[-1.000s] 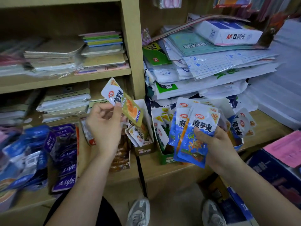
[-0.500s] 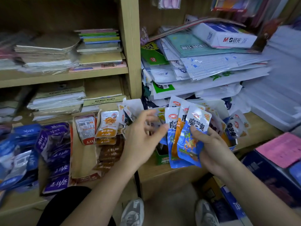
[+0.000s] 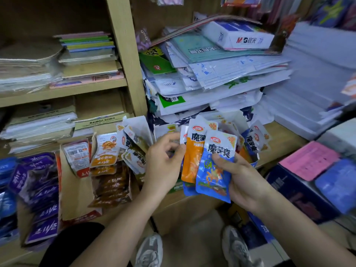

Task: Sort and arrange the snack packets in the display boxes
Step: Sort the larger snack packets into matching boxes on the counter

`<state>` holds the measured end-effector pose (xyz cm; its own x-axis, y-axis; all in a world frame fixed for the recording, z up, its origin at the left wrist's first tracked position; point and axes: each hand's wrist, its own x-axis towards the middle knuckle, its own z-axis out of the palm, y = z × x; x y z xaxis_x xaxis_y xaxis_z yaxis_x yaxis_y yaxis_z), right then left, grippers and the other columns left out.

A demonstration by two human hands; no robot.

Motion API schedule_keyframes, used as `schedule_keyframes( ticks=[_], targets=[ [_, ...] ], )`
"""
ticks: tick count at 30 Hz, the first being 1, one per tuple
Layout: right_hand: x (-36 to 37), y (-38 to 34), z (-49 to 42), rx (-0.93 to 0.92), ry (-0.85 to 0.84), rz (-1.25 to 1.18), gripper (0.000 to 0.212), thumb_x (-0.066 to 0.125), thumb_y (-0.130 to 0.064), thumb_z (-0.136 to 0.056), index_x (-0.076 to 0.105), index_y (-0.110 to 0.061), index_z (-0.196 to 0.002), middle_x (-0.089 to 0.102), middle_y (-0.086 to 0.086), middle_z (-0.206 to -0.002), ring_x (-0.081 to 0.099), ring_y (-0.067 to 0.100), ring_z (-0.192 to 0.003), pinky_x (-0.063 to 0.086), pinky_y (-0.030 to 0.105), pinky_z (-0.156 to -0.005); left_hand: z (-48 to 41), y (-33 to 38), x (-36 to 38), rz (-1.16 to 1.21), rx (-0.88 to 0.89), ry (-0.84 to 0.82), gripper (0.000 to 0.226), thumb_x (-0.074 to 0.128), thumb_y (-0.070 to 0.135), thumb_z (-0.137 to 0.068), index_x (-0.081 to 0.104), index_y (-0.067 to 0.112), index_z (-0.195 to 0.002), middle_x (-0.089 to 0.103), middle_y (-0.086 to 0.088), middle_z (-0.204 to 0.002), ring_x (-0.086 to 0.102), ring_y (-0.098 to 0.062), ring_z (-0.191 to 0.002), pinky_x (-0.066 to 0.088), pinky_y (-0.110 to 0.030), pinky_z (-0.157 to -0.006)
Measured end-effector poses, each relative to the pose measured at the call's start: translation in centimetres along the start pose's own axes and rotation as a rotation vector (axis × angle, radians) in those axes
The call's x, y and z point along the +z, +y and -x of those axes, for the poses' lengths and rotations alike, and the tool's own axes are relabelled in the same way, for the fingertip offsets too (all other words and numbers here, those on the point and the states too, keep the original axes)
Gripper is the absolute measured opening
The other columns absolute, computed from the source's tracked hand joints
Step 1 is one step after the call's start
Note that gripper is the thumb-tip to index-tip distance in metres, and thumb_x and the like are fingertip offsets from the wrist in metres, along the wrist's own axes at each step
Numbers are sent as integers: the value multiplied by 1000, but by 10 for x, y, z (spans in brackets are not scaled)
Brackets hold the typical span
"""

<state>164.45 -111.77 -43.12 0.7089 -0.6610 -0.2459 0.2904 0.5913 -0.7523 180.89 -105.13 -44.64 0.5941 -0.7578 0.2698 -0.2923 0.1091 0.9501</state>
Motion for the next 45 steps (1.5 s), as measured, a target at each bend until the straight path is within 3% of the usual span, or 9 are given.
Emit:
schedule_keyframes(
  ticks=[3, 7, 18, 24, 28, 31, 35, 41, 45],
  targets=[
    [-6, -2, 8, -84, 44, 93, 37, 60, -8, -85, 60, -5, -122, 73, 19, -114, 75, 33, -92, 63, 43, -71, 2, 4, 11, 48, -98, -59, 11, 69, 23, -94, 68, 30, -104, 75, 7, -84, 72, -10, -79, 56, -40, -66],
    [-16, -2, 19, -136, 44, 170, 41, 60, -8, -87, 58, -6, -128, 71, 20, -119, 71, 38, -102, 61, 45, -77, 1, 5, 24, 15, -159, -160, 41, 91, 26, -73, 64, 23, -105, 75, 6, -93, 72, -12, -89, 61, -40, -74],
    [-76, 1, 49, -79, 281, 18, 43, 70, 1, -83, 60, -3, -125, 73, 22, -113, 73, 38, -90, 62, 47, -71, 10, 12, 63, 169, -381, -409, 23, 66, 7, -95, 69, 11, -117, 78, -10, -102, 76, -28, -93, 61, -46, -81],
    [-104, -25, 56, -269, 642, 212, 30, 69, 6, -88, 64, -9, -114, 76, 15, -93, 66, 30, -63, 60, 54, -59, -20, 22, 50, 181, -163, 9, 18, 70, 8, -92, 71, 25, -99, 77, 1, -96, 74, -21, -91, 62, -37, -73],
    [-121, -45, 59, -401, 755, 314, 30, 71, 1, -90, 65, -15, -114, 76, 5, -95, 72, 19, -63, 55, 31, -45, -29, 15, 43, 107, -95, 146, 17, 75, 10, -89, 71, 21, -102, 76, 2, -100, 73, -19, -97, 60, -41, -78],
    [-129, -52, 56, -373, 772, 311, 32, 73, -4, -89, 65, -15, -118, 77, 4, -102, 76, 23, -78, 56, 30, -49, -30, 13, 46, 70, -53, 248, 16, 77, 15, -89, 71, 16, -103, 76, 6, -91, 73, -9, -82, 57, -32, -66],
    [-121, -51, 50, -419, 753, 326, 30, 73, -2, -89, 66, -13, -115, 77, 4, -103, 76, 27, -87, 63, 47, -66, -33, 15, 37, -112, 104, 362, 9, 76, 30, -86, 68, 27, -83, 71, 8, -80, 69, -13, -75, 57, -42, -68],
    [-103, -43, 38, -481, 637, 380, 34, 73, 1, -87, 66, -14, -117, 77, 1, -105, 75, 25, -92, 60, 56, -80, -25, 19, 34, -378, 293, 382, 29, 78, 15, -84, 54, 20, -98, 58, 22, -80, 60, 12, -71, 45, -9, -58],
    [-100, -36, 32, -470, 566, 399, 35, 74, 2, -87, 66, -16, -116, 77, 1, -104, 76, 27, -91, 60, 57, -79, -34, 7, 47, -535, 264, 252, 40, 77, 17, -83, 52, 21, -115, 64, 7, -83, 65, -6, -67, 48, -18, -53]
  ],
)
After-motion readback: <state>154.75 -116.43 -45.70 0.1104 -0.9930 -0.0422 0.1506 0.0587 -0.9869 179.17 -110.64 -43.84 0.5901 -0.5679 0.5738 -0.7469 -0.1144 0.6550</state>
